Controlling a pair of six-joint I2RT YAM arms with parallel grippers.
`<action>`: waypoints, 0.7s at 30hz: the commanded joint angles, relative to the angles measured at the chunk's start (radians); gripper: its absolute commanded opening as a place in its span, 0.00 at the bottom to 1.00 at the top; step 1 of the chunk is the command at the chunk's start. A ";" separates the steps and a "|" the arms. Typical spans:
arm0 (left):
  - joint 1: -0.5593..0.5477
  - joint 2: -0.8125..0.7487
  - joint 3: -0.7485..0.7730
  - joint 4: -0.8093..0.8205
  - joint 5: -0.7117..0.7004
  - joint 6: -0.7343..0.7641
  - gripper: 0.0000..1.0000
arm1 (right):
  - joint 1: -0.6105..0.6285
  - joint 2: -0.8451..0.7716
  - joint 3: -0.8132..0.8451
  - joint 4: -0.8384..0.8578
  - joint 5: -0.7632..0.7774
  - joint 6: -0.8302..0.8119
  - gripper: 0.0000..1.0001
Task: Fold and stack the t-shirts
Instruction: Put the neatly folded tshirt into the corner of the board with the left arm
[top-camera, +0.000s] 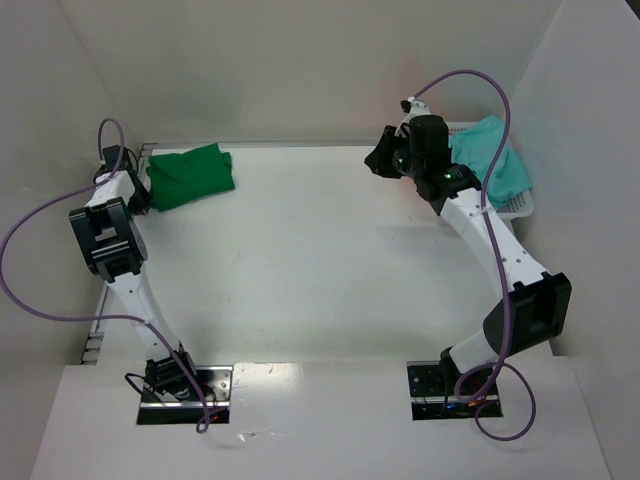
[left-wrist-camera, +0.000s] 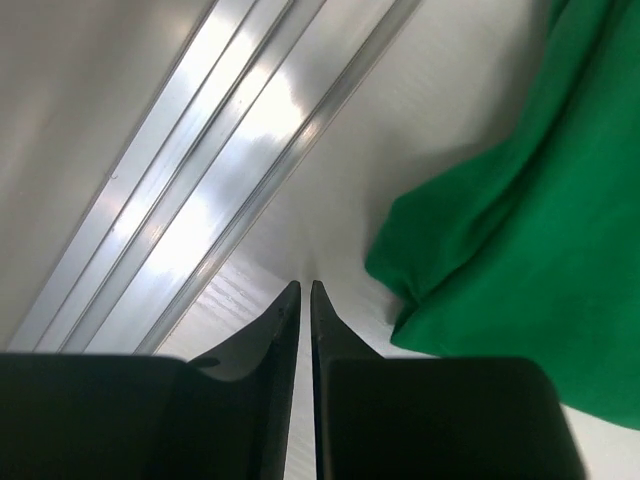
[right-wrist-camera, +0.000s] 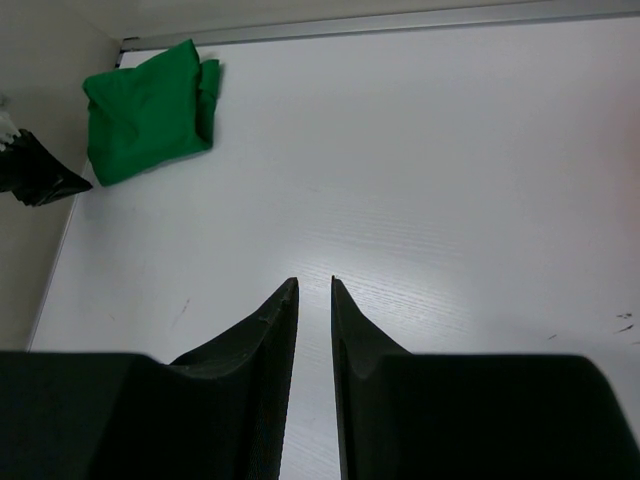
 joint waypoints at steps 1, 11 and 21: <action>0.000 -0.043 -0.026 -0.002 -0.014 0.031 0.15 | 0.003 -0.043 0.000 0.013 0.013 0.002 0.25; -0.023 -0.283 -0.077 -0.023 0.079 0.051 0.43 | -0.008 -0.072 0.000 -0.025 0.145 -0.007 0.55; -0.065 -0.672 -0.235 0.032 0.435 0.070 1.00 | -0.170 -0.082 0.000 -0.071 0.212 0.013 1.00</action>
